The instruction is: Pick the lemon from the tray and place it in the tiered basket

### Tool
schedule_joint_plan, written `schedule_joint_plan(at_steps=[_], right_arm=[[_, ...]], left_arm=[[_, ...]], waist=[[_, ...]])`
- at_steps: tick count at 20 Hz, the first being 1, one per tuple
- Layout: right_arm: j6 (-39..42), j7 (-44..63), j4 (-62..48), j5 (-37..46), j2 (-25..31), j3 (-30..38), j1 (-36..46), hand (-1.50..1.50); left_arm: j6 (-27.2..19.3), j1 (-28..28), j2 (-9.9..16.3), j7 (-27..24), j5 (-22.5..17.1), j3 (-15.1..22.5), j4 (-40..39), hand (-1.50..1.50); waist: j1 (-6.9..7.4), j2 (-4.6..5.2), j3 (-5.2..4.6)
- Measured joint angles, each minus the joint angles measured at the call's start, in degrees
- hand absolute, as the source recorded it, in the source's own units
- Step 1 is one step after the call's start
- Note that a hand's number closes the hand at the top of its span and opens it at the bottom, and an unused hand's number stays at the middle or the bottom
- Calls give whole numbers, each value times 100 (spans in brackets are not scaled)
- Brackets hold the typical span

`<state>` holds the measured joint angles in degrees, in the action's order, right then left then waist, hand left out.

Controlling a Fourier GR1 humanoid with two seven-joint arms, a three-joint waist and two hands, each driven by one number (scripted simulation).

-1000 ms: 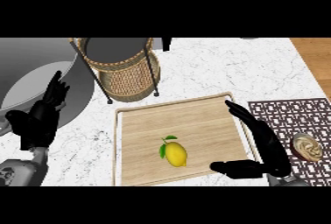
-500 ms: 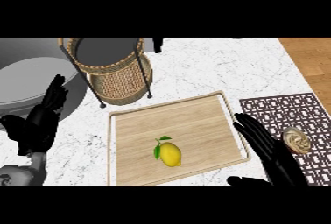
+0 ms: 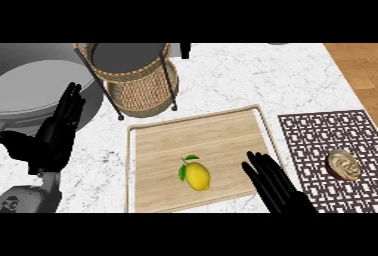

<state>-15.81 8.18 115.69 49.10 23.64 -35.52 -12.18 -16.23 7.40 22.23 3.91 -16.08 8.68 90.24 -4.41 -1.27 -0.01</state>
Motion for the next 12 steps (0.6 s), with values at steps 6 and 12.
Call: schedule_joint_plan(at_steps=[6,12], right_arm=[[458,1437,111,1582,-576,-684,-148,-150],[967,2550,-211,2781,-1452,-1398,-106,-150]], left_arm=[[181,57,-122,-56,-133,92,23,0],[367,160,-169,15,-251,157,46,0]], waist=[[113,16,1],[278,31,21]])
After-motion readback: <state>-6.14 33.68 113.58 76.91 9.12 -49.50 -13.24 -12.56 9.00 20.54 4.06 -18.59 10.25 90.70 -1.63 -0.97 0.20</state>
